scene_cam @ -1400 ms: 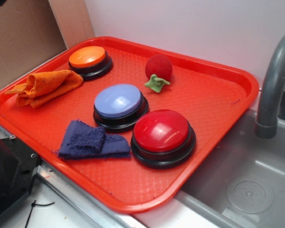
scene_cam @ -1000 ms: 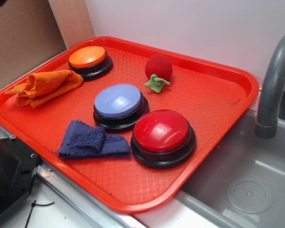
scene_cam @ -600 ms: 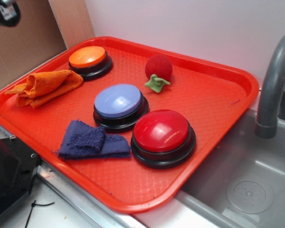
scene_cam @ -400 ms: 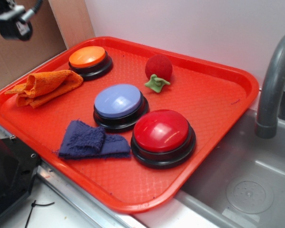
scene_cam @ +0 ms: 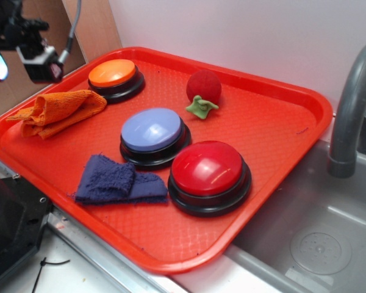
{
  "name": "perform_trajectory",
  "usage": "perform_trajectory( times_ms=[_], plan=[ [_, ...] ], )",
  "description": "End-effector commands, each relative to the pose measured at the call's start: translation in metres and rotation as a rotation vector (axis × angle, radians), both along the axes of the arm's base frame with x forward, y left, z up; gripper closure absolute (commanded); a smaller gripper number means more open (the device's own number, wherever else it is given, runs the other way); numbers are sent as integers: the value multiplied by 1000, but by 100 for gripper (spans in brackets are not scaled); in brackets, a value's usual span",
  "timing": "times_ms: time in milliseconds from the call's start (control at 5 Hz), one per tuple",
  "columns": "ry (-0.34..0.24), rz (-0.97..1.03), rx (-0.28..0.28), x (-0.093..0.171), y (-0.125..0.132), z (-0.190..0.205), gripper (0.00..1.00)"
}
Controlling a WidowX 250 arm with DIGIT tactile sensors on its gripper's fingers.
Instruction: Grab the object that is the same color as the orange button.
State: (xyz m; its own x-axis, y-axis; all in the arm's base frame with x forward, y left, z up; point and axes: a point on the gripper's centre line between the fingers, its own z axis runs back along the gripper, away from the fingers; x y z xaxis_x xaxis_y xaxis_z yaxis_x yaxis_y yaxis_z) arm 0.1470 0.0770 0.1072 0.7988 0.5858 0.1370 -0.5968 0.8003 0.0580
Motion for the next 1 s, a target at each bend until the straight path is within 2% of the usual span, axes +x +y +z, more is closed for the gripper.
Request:
perform_trajectory(
  times_ms=[0, 400, 600, 800],
  plan=[
    [-65, 79, 104, 16, 29, -40, 0],
    [-82, 22, 56, 28, 48, -66, 0],
    [-72, -36, 13, 30, 48, -75, 29],
    [-101, -56, -34, 30, 47, -76, 100]
  ],
)
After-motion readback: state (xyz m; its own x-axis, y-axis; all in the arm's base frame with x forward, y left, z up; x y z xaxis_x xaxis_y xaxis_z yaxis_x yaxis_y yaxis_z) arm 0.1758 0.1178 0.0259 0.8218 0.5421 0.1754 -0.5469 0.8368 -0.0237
